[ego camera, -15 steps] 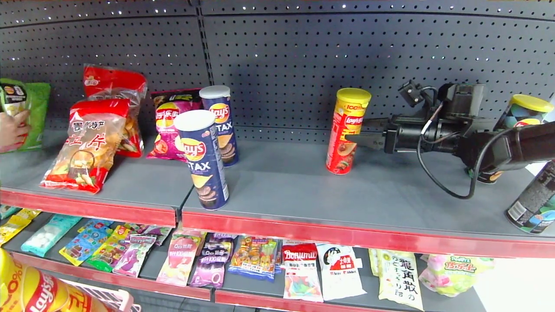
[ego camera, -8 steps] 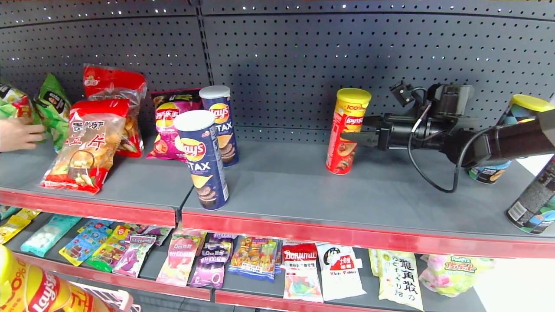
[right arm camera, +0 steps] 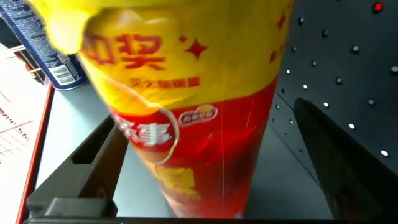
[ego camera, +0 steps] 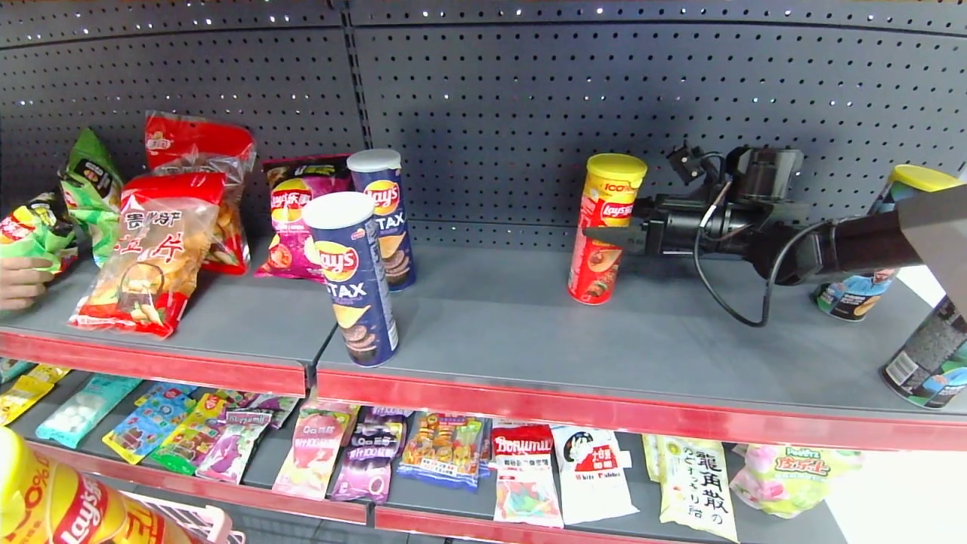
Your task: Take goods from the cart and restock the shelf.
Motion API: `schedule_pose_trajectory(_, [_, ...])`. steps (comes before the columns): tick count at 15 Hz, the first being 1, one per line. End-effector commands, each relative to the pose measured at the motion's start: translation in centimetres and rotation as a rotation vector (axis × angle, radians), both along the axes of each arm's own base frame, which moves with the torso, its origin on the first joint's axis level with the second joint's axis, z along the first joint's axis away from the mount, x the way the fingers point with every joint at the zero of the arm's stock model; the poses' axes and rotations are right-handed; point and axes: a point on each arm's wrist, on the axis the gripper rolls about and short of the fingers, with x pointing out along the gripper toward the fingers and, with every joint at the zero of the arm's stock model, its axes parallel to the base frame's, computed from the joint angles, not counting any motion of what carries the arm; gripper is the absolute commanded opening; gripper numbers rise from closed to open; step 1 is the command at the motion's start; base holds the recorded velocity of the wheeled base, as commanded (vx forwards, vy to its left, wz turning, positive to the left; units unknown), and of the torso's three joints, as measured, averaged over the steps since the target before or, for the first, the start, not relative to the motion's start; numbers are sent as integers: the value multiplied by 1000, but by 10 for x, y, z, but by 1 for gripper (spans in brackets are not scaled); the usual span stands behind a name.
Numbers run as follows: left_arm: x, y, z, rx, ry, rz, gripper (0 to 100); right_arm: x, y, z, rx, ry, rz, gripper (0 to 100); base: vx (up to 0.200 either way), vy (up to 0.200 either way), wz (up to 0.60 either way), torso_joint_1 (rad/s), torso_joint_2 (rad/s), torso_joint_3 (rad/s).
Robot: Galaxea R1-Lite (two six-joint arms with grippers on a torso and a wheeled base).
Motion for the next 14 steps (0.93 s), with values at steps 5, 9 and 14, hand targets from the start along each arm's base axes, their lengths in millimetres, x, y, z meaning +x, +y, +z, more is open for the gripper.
schedule_pose_trajectory(5, [0,0,-1,0,4,0,0,4,3,-5,2,8,6,0,0,0,0,0,0,0])
schedule_pose_trajectory(9, [0,0,-2,0,4,0,0,-2,2,0,-4,1,-9,0,0,0,0,0,0,0])
schedule_pose_trajectory(14, [-1,0,-2,-3,1,1,0,-42,4,24,-31,-4,-163,0,0,0,0,0,0,0])
